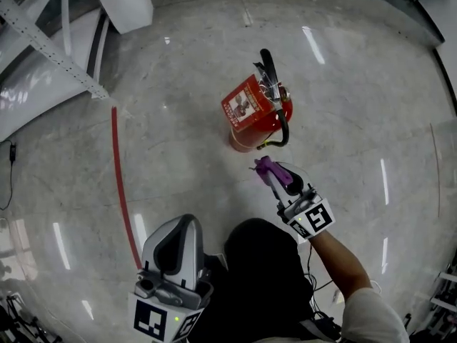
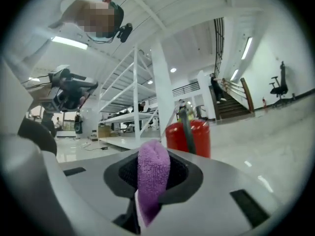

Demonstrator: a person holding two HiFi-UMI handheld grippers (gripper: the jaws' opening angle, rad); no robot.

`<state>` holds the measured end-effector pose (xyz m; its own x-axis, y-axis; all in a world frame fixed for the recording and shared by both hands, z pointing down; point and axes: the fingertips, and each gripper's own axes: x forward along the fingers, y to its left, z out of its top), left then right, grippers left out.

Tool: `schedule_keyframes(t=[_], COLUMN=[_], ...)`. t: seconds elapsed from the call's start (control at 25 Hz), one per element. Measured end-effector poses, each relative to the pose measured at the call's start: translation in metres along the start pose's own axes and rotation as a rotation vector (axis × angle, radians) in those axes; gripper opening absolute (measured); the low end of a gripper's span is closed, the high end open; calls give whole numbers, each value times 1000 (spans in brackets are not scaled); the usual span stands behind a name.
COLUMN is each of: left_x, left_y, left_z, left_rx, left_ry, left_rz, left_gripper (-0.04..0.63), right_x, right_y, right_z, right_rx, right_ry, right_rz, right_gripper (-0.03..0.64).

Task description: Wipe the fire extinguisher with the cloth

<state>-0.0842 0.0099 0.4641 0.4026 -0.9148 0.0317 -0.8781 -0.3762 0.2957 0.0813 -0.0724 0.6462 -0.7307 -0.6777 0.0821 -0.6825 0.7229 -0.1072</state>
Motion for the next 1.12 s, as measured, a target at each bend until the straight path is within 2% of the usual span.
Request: schedule_keyframes(t=[0.2,0.32,0.48,0.6,0.92,1.04,1.12], left_x=[22,36,49,56,70,76,78], left_y=[-11,-15,-17,-16,-22,-29,-32], left_z=[-2,-8,-16,-19,2,2,-1], left_rx=[-4,-9,-30,-35,-17,-7,-10], left_ry=[-20,-18,-7,5,-27,-24,-21], left_rz=[-7,19,43,66,52,24,11], left_gripper=[3,3,3,3,3,3,3], right_x=[-10,-9,-9,-11,9,35,62], right_y=[-36,-50,-60,-63,-90,-110,-120], right_z=[73,96,117,134,217,228,223], right_rx=[-42,-42,-11,-31,-225,-292,-319], right_ry=[-105,-111,-116,-115,-170,-150,-102], right_rz=[-225,-299,-358,-384,-451,-471,-464], right_gripper=[67,67,67,67,67,67,67])
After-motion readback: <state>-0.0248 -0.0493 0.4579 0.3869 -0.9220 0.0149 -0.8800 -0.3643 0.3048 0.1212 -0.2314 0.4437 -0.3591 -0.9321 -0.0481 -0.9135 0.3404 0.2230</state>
